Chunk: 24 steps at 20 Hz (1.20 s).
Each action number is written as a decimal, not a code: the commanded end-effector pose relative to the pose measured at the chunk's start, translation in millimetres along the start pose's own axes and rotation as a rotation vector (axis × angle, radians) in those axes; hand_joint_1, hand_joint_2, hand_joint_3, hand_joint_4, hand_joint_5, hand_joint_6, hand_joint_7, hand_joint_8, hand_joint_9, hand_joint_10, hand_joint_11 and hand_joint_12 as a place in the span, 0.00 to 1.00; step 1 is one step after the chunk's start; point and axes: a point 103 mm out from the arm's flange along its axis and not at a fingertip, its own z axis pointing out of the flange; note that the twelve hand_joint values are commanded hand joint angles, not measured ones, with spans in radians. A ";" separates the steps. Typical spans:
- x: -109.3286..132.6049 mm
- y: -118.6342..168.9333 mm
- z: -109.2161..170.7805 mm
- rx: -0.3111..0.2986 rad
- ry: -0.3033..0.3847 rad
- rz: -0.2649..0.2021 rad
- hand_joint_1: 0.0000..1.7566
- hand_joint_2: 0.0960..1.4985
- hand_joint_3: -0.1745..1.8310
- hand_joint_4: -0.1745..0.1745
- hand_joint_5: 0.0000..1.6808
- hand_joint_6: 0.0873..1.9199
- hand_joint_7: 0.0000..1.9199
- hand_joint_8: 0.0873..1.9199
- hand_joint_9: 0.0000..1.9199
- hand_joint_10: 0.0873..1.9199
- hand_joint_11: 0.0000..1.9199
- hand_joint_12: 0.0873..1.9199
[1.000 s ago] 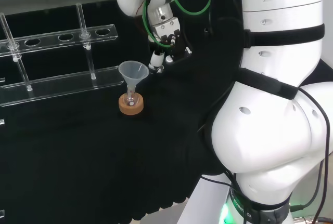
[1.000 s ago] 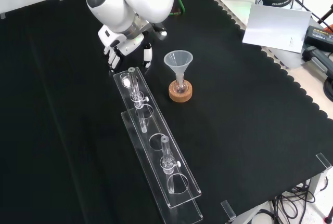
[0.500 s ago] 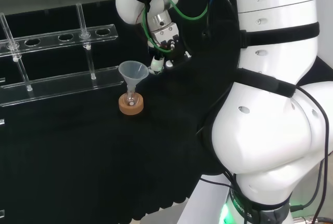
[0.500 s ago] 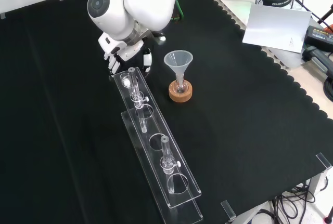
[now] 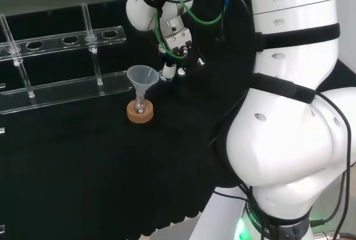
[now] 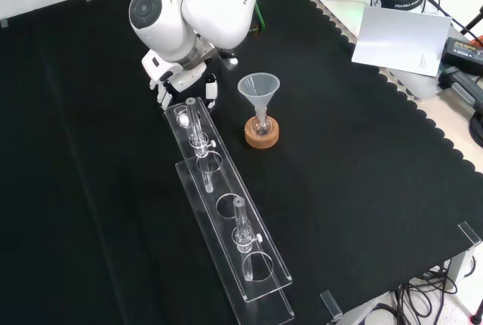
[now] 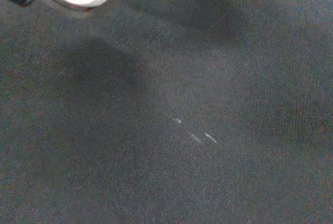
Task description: Pick up the weighing funnel.
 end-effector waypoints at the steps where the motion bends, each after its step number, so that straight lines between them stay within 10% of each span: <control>1: 0.5 6.5 -0.9 -0.005 -0.001 0.001 0.51 0.36 0.36 0.54 0.42 0.24 0.37 0.29 0.48 0.17 0.31 0.66; 24: 2.5 14.9 7.6 0.015 -0.014 -0.017 0.53 0.37 0.36 0.57 0.43 0.30 0.38 0.29 0.49 0.17 0.32 0.65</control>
